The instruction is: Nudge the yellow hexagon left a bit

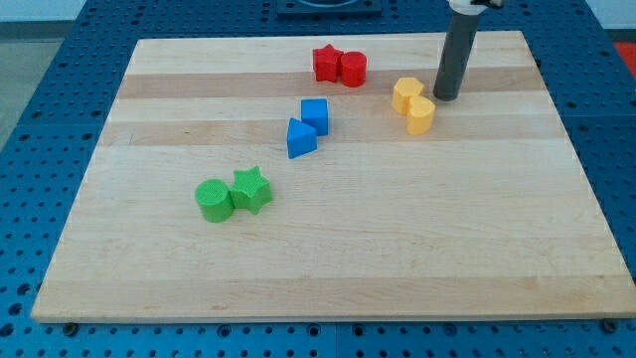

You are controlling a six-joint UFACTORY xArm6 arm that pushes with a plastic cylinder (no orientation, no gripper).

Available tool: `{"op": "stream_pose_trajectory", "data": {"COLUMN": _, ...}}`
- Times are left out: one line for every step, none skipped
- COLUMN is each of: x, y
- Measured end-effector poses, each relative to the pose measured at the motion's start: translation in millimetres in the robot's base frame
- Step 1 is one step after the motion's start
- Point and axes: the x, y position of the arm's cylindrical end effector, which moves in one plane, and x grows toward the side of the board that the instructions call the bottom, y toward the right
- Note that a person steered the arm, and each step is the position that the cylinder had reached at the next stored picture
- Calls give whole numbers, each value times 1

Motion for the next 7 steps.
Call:
{"op": "stream_pose_trajectory", "data": {"x": 0, "y": -7}}
{"op": "stream_pose_trajectory", "data": {"x": 0, "y": -13}}
{"op": "stream_pose_trajectory", "data": {"x": 0, "y": -17}}
{"op": "stream_pose_trajectory", "data": {"x": 0, "y": -23}}
{"op": "stream_pose_trajectory", "data": {"x": 0, "y": -24}}
{"op": "stream_pose_trajectory", "data": {"x": -8, "y": -22}}
{"op": "stream_pose_trajectory", "data": {"x": -36, "y": -22}}
